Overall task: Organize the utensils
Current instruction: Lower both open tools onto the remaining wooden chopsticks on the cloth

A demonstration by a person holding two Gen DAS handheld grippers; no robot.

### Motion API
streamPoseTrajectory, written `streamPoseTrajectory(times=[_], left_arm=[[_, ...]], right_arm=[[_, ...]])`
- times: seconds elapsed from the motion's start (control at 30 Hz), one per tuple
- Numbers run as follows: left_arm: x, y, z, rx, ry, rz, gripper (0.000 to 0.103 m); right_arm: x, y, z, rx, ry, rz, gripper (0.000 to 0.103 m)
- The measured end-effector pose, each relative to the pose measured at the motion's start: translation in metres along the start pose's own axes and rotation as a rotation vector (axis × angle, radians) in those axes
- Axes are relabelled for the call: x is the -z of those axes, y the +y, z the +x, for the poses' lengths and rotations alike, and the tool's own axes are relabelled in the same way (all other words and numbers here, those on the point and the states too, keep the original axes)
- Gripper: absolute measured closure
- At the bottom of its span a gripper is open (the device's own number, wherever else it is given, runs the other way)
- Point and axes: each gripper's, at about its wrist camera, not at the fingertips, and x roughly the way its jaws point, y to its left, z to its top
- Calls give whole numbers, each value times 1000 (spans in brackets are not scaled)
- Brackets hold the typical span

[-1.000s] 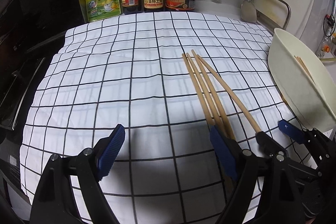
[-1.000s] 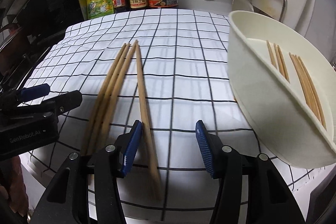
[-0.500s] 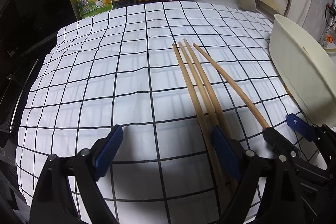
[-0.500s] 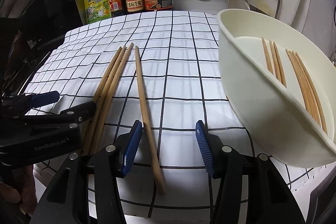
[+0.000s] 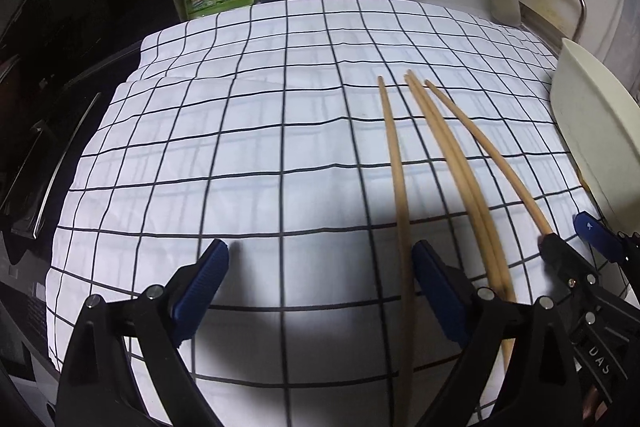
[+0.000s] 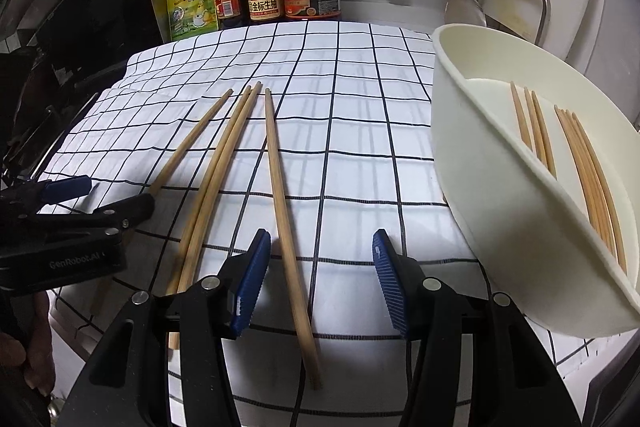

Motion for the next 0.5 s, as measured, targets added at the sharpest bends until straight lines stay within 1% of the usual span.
streamPoseTrajectory(times=[0.4, 0.43, 0.5], left_arm=[[-19, -9, 12, -8, -6, 9, 11], [-20, -11, 12, -7, -8, 11, 12], [-21, -13, 12, 14, -14, 11, 19]], right_arm=[[-12, 7, 13, 9, -11, -52, 52], [-12, 8, 13, 8, -12, -57, 52], [-13, 9, 15, 2, -11, -63, 53]])
